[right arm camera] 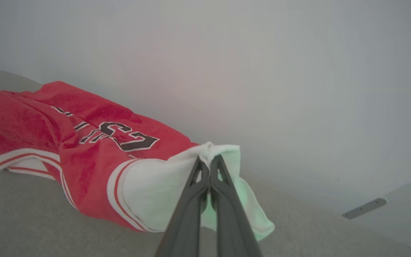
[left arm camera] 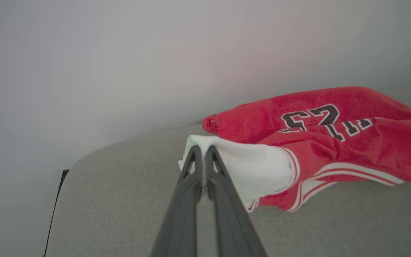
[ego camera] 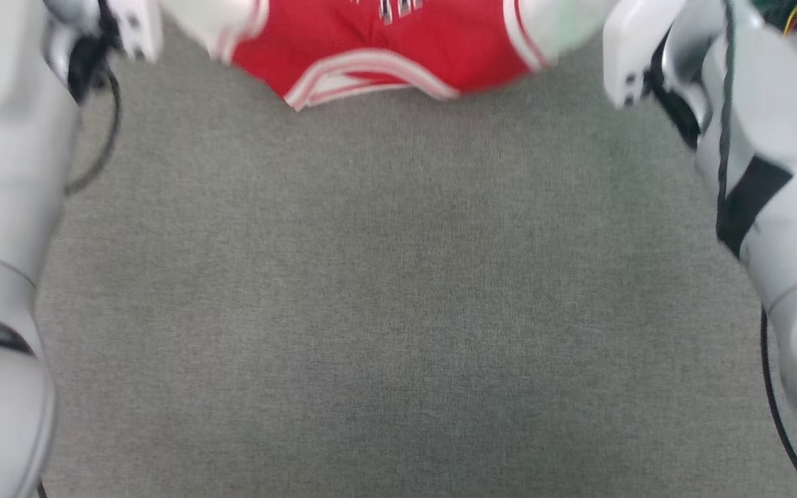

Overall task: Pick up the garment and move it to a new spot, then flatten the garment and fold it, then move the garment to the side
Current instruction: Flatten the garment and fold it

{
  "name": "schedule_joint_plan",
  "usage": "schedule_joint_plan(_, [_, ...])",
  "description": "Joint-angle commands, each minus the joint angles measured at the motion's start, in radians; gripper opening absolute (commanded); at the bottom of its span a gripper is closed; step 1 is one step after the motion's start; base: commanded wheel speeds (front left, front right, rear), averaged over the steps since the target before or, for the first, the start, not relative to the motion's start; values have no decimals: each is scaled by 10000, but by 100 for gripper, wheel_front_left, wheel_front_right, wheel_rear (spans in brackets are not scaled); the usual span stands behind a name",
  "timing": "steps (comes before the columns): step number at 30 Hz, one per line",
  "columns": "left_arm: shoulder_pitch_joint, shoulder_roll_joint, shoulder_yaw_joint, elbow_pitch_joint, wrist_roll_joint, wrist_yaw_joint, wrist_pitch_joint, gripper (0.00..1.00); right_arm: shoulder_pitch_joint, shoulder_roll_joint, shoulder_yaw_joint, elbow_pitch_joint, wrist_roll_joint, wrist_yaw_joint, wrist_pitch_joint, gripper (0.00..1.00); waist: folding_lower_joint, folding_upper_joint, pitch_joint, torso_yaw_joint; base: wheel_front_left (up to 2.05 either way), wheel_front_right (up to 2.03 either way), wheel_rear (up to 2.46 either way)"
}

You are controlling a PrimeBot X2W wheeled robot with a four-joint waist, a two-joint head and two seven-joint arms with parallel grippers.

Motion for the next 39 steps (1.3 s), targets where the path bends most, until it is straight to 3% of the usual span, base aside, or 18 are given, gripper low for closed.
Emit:
schedule_joint_plan(1, [373,31,-141,-79,7,-55,264,0,381,-120,311,-198,343,-3,332,0,0,0,-402,77,0,0,0])
schedule_joint_plan(6, [1907,213,-606,-779,-308,-61,1318,0,2133,-838,1673,-1827,2499,-3,1899,0,0,0,-1074,96,0,0,0])
schedule_joint_plan(11, [3503,785,-669,-1959,-767,-49,2092,0,4051,-2467,2760,-4392,4606,-3,3493,0,0,0,-1591,133,0,0,0])
schedule_joint_plan(15, [4997,1501,-547,-3505,-1122,553,2601,0,5571,-3949,3296,-6353,5522,-3,4515,0,0,0,-1926,126,0,0,0])
schedule_joint_plan(19, [6884,2472,-309,-6087,-1616,1516,3209,0,7071,-4858,3131,-7864,6245,-3,5208,0,0,0,-2118,99,0,0,0])
schedule_joint_plan(27, [10959,4923,231,-12406,-2516,4709,4487,0,9809,-6020,2427,-10308,7048,-2,6685,0,0,0,-2160,69,0,0,0])
schedule_joint_plan(31, [12545,5658,340,-14458,-2869,6059,4773,0,11098,-6333,1991,-11210,7310,-2,7455,0,0,0,-2075,102,0,0,0])
schedule_joint_plan(35, [13643,5897,376,-15504,-3202,6891,4817,0,12259,-6490,1463,-11883,7460,-3,7982,0,0,0,-1947,164,0,0,0])
schedule_joint_plan(39, [14153,5822,351,-15898,-3328,7059,4594,0,13068,-6282,887,-12254,7208,-2,8109,0,0,0,-1771,224,0,0,0])
